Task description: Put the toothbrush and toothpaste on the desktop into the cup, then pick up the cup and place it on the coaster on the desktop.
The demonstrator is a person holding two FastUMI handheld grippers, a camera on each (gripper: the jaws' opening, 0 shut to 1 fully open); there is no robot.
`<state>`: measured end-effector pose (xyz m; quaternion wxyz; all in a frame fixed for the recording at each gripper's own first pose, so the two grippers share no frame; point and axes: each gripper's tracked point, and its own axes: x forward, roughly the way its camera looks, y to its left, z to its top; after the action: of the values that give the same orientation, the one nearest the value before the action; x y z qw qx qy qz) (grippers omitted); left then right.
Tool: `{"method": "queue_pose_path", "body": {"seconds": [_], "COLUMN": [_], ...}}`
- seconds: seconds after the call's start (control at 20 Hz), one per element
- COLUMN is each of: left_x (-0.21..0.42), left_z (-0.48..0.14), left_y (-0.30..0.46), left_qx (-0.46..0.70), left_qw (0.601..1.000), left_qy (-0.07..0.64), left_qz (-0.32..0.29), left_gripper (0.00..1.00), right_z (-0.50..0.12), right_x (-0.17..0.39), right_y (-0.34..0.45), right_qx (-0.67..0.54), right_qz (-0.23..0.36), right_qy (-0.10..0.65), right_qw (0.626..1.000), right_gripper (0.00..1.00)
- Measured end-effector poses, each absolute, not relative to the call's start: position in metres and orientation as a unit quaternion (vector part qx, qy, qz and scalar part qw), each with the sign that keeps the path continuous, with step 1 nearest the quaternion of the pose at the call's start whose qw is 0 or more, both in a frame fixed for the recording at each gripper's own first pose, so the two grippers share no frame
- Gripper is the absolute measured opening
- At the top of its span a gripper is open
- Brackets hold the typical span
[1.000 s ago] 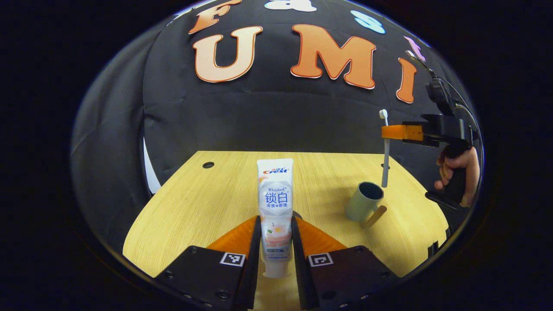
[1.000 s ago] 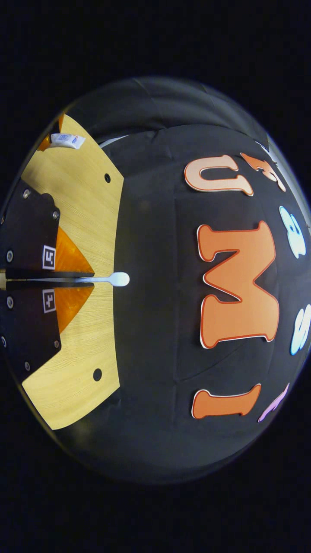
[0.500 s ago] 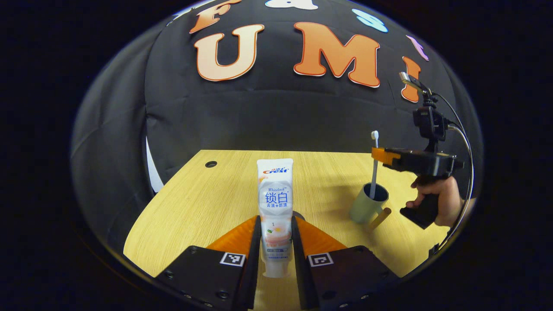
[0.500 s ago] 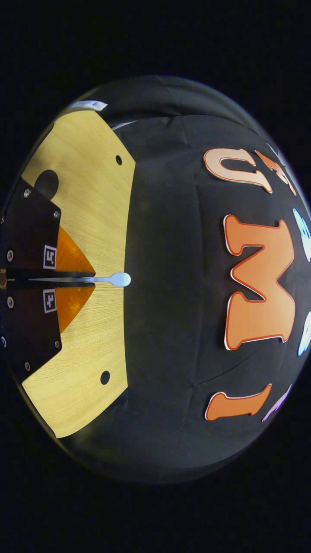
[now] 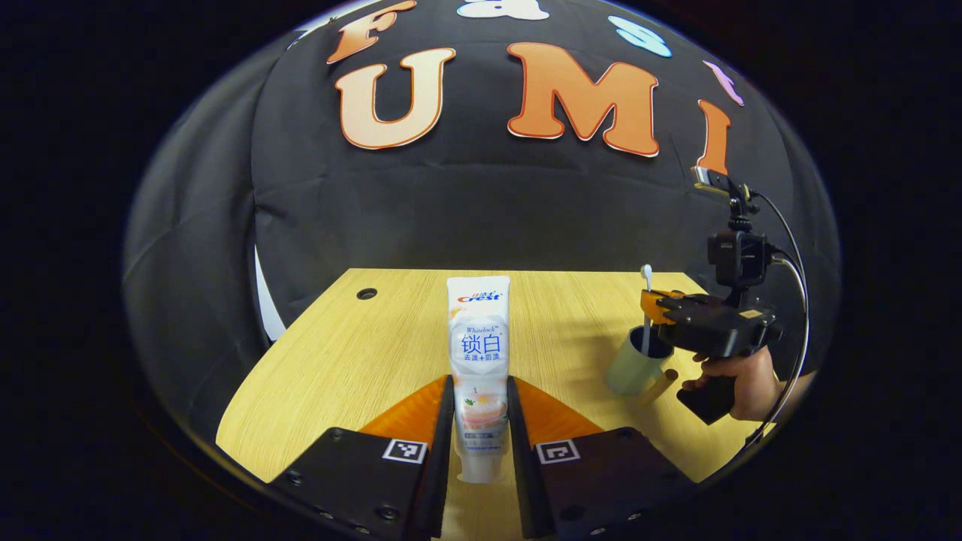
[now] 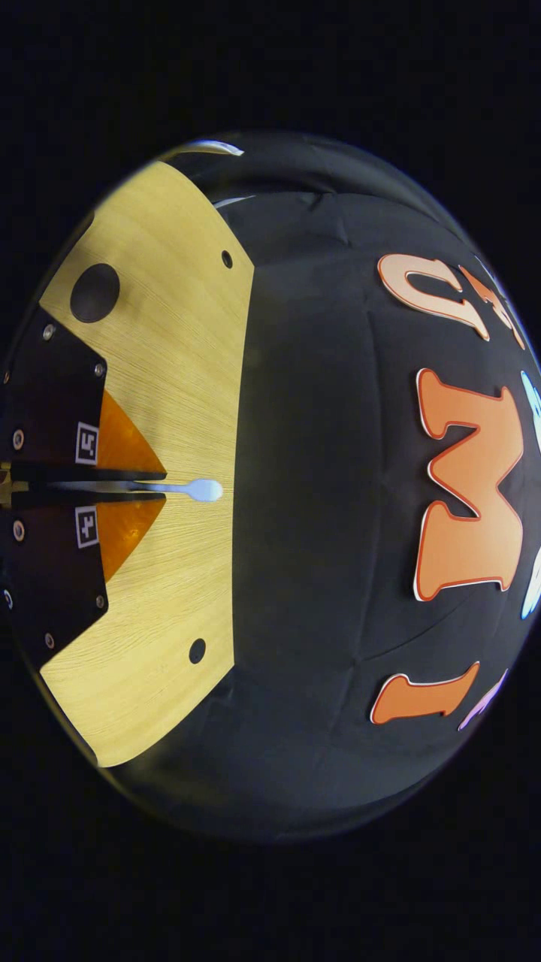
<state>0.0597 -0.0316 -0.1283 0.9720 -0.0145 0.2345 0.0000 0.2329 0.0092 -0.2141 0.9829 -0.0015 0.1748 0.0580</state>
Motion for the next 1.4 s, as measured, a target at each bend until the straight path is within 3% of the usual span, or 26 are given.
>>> {"method": "queue_pose_path", "body": {"seconds": [0.2,0.4,0.45,0.65,0.7,1.05,1.15,1.25,1.4], "left_x": [0.061,0.07,0.072,0.094,0.1,0.141,0.152,0.161,0.177], "left_z": [-0.121,-0.104,-0.098,-0.079,-0.075,-0.063,-0.067,-0.073,-0.078], "left_y": [-0.037,-0.051,-0.056,-0.091,-0.102,-0.183,-0.208,-0.229,-0.251], "left_qx": [-0.017,-0.021,-0.022,-0.024,-0.025,-0.034,-0.029,-0.028,-0.019], "left_qw": [0.974,0.98,0.981,0.988,0.99,0.994,0.995,0.995,0.995], "left_qy": [0.225,0.2,0.191,0.149,0.138,0.078,0.061,0.043,0.015], "left_qz": [-0.001,-0.008,-0.011,-0.028,-0.032,-0.064,-0.077,-0.09,-0.098], "left_gripper": [0.38,0.38,0.38,0.38,0.38,0.38,0.38,0.38,0.38], "right_z": [-0.212,-0.194,-0.19,-0.18,-0.178,-0.163,-0.163,-0.165,-0.172], "right_x": [0.22,0.205,0.201,0.182,0.177,0.158,0.151,0.148,0.143], "right_y": [0.011,0.005,0.002,-0.016,-0.023,-0.089,-0.106,-0.123,-0.14], "right_qx": [-0.003,-0.007,-0.007,0.002,0.002,-0.004,-0.01,-0.017,-0.021], "right_qz": [0.068,0.072,0.074,0.073,0.073,0.059,0.057,0.05,0.045], "right_qy": [0.175,0.163,0.162,0.163,0.163,0.152,0.154,0.155,0.162], "right_qw": [0.982,0.984,0.984,0.984,0.984,0.987,0.986,0.986,0.986], "right_gripper": [0.1,0.22,0.18,0.32,0.3,0.59,0.63,0.75,0.81]}}
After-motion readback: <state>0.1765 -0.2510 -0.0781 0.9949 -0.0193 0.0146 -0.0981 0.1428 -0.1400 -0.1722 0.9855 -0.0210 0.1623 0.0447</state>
